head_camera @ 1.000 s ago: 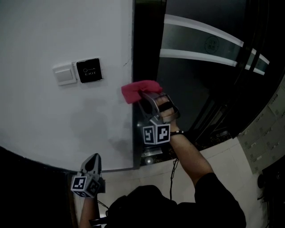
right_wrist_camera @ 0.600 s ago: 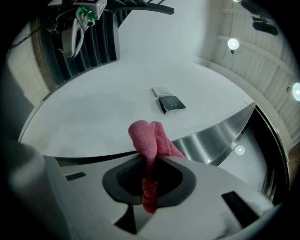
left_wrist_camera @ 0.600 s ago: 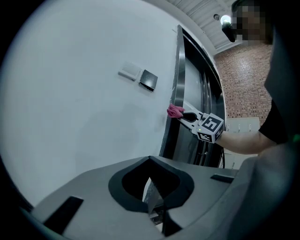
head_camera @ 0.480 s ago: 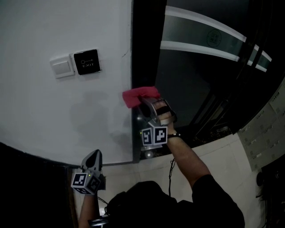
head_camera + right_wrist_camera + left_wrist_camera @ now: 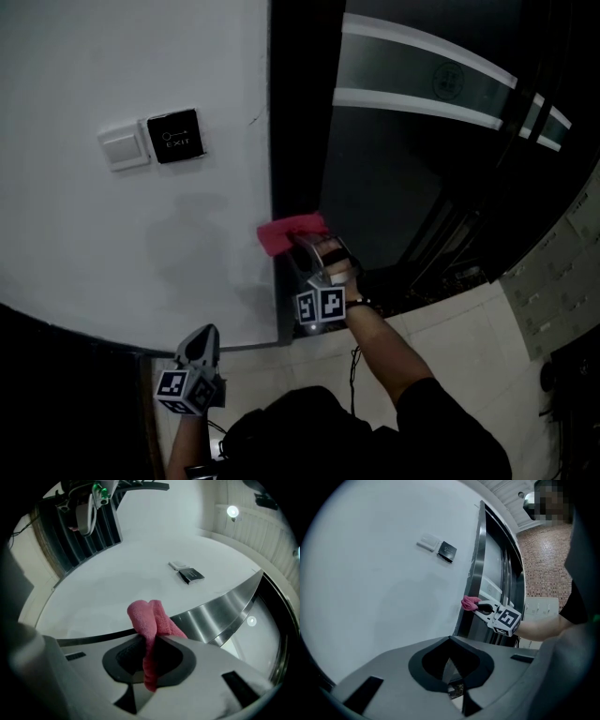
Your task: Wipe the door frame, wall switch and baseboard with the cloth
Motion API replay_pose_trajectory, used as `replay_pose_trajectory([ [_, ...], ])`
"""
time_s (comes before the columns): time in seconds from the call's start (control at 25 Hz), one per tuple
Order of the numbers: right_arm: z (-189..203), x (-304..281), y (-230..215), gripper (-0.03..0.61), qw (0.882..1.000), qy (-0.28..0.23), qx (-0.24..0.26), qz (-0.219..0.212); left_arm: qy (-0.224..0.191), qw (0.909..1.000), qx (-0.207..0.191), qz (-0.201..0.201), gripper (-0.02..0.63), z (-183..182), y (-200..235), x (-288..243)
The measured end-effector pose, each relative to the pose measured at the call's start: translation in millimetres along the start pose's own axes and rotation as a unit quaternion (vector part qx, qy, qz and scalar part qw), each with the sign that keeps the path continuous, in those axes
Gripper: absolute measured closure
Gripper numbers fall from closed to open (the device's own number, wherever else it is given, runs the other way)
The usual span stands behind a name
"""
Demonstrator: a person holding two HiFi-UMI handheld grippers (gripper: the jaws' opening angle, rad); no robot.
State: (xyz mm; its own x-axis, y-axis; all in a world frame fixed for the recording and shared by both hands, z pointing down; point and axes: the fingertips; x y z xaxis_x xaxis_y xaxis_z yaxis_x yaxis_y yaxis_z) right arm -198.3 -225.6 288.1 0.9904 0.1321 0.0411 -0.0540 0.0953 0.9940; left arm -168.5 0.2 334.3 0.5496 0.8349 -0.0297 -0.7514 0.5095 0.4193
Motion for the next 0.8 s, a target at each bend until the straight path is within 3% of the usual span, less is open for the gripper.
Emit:
replay_pose_trajectory([
  [0.24,2.0,0.2,18.8,0.514,1.000,0.003,-0.022,-0.012,0.010,1.0000,-0.002,-0.001,0.614,8.0,0.4,-3.7],
  [0.8,7.5,3.4,96.1,0.515,0.995,0.013,-0.041,-0.093,0.016,0.9997,-0.003,-0.016,0.614,6.4,9.2,4.0],
])
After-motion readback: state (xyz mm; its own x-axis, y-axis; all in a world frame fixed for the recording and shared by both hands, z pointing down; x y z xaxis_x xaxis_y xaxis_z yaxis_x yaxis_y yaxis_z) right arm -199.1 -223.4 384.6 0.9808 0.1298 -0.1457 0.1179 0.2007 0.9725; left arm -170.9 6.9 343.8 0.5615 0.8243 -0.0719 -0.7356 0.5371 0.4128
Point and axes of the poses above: the fingertips, and each gripper's own axes: x backward along the fingers, y to its left, z out of its underside, and after that the axes turned 10 degrees about x, right-handed
